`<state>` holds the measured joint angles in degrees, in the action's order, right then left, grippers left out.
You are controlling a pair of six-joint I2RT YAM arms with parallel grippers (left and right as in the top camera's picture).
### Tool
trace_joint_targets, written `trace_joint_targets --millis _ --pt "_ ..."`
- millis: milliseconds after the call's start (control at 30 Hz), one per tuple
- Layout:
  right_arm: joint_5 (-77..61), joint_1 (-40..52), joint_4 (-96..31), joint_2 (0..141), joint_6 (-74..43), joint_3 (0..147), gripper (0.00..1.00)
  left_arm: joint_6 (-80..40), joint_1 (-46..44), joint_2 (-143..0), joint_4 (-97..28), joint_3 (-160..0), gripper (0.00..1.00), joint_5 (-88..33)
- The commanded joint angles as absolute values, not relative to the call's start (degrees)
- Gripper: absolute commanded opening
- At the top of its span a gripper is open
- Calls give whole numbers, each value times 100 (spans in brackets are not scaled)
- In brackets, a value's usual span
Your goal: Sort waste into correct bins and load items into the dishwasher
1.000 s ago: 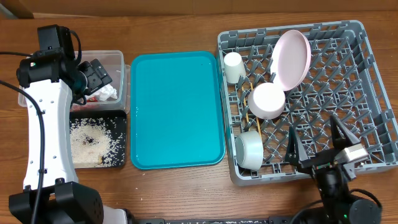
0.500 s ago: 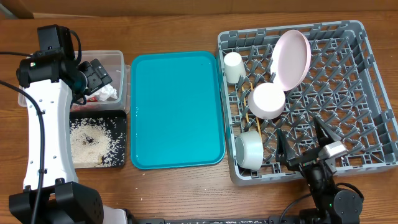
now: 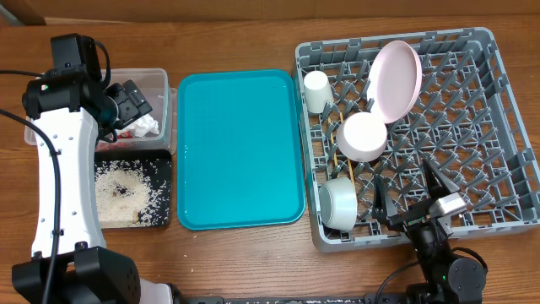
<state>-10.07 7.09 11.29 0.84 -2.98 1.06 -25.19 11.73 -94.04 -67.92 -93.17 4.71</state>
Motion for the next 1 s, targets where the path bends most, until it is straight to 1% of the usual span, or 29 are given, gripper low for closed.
trace_joint_targets --millis 0,300,967 --pt "-906 661 974 16 -314 45 100 -2596 1162 -9419 -6785 -9445 100 464" --pt "-906 661 -425 16 -316 45 100 -2596 1162 -9419 -6785 -9445 100 462" --pt "-908 663 -384 16 -316 47 100 -2596 1162 -9419 -6785 -9445 100 462"
